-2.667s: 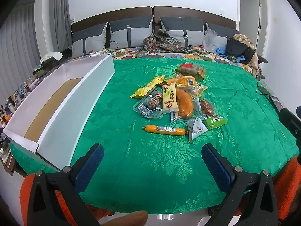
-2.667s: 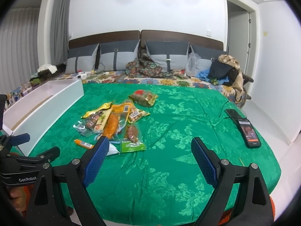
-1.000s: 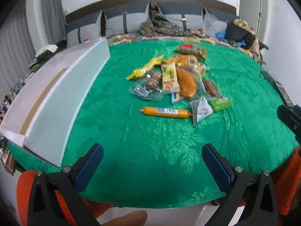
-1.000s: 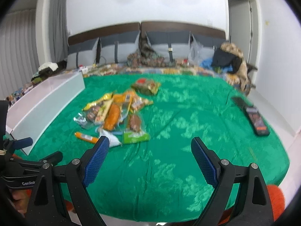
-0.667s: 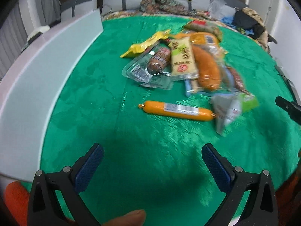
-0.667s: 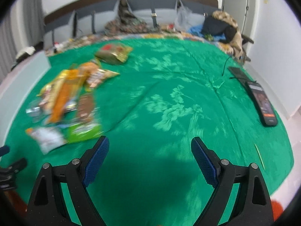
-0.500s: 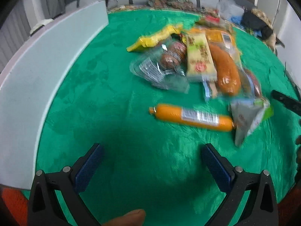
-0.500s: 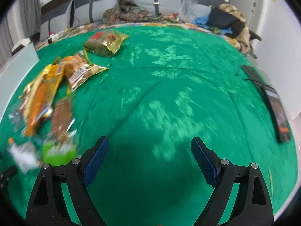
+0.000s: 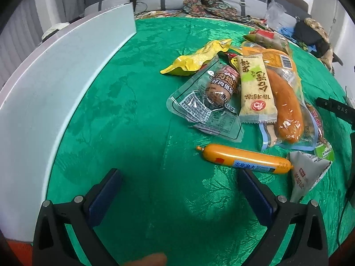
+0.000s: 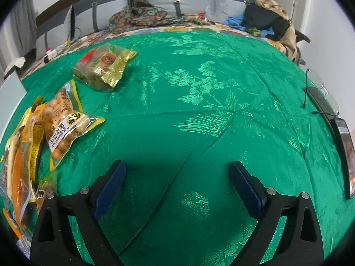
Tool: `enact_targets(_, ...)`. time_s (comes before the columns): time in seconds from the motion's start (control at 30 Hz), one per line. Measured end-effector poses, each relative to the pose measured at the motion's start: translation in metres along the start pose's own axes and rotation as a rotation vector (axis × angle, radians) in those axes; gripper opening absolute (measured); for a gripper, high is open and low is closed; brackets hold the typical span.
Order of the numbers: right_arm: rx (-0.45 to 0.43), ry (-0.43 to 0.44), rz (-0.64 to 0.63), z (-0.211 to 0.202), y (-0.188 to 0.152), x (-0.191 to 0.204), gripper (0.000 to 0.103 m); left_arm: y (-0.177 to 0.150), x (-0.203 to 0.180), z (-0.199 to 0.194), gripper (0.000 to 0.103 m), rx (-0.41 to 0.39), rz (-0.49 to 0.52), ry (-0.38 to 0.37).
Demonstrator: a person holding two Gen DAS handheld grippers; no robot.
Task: Organize snacks
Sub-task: 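Move the left tool toward the orange sausage stick while the right tool approaches the pile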
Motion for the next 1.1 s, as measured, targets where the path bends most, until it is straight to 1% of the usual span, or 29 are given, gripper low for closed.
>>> enact_targets(0.17, -0.001, 0.0, 0.0, 0.0001, -0.0002, 0.0001, 0.097, 0.0009, 0.0016, -0.0008, 0.103, -0.004, 0.032, -0.021)
enact_targets(0.63, 0.0, 0.0, 0.0, 0.0006, 0.0, 0.0003, 0.097, 0.0052, 0.0017, 0.0024, 0.103, 0.016, 0.02, -0.016)
enact_targets(0.8, 0.0, 0.0, 0.0, 0.0, -0.0009, 0.0001, 0.097, 0.0045, 0.0014, 0.0023, 0.103, -0.007, 0.02, -0.013)
enact_targets(1.1, 0.001, 0.0, 0.0, 0.0013, 0.0006, 0.0004, 0.097, -0.0029, 0.0011, -0.0016, 0.103, -0.012, 0.019, -0.01)
Point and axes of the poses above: each gripper's, at about its wrist camera, not at the fingertips, and z roughly the way its jaws point, x to its left, y to its top, the point moved 5 cm from there along z, roughly the way its jaws point, and after that the axes turned 14 degrees about -y, right-handed, at the moved point
